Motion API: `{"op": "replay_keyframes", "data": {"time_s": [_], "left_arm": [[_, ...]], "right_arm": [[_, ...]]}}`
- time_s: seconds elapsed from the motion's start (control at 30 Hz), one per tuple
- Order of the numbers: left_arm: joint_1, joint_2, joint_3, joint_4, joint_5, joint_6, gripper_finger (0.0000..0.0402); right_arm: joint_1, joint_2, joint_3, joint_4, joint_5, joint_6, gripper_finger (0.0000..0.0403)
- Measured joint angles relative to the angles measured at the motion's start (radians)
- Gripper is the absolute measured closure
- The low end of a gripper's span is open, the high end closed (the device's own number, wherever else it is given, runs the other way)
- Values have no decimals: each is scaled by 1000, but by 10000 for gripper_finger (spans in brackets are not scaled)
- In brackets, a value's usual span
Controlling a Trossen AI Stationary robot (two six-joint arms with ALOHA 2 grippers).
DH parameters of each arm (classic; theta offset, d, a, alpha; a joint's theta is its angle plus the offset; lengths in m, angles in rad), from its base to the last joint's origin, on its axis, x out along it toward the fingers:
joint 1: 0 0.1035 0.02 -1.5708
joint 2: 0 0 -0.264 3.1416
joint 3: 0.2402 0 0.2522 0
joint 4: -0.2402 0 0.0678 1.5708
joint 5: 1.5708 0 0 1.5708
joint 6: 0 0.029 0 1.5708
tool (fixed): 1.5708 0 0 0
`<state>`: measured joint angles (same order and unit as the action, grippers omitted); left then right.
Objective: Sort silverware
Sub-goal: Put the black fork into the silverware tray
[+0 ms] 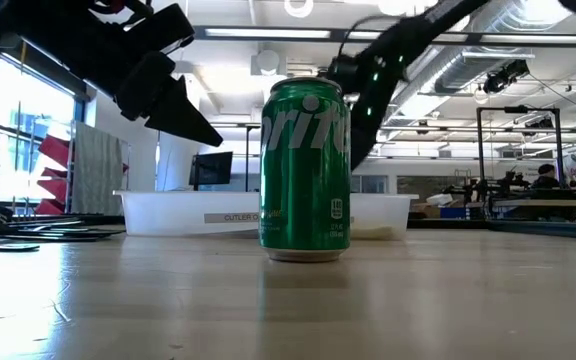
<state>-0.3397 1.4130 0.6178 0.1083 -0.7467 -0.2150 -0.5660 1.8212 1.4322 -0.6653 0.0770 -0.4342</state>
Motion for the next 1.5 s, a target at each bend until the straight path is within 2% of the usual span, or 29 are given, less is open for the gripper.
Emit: {"op": "replay_keyframes", "data": {"time_s": [0.13, 0.23, 0.33, 0.43, 0.57, 0.77, 0.83, 0.9, 1.07, 1.13, 1.37, 1.5], "left_arm": [[1, 0, 0, 0, -4, -18, 243], [9, 0, 0, -1, -2, -64, 243], [19, 0, 0, -20, 10, -125, 243], [26, -16, 13, -114, 100, -182, 243], [24, -57, 124, -369, 190, -289, 243], [7, -47, 385, -977, 350, -426, 255], [5, -35, 454, -1151, 429, -495, 264], [1, -34, 496, -1249, 529, -541, 272], [-25, -39, 459, -1351, 769, -580, 280], [-25, -39, 418, -1390, 826, -595, 279], [-24, -39, 280, -1357, 764, -556, 275], [-23, -39, 174, -1307, 784, -559, 275]], "right_arm": [[87, -120, -31, -8, -36, 95, 300], [181, -215, -106, 28, -36, 149, 300], [292, -308, -229, 136, -37, 224, 300], [408, -381, -370, 281, -37, 277, 300], [554, -445, -526, 440, -37, 353, 300], [736, -446, -706, 730, -36, 463, 300], [785, -432, -764, 844, -36, 460, 300], [820, -415, -804, 921, -28, 456, 300], [851, -402, -826, 984, 27, 455, 300], [850, -402, -825, 986, 27, 460, 300], [881, -405, -824, 985, 21, 532, 300], [908, -405, -824, 989, 28, 539, 300]]}}
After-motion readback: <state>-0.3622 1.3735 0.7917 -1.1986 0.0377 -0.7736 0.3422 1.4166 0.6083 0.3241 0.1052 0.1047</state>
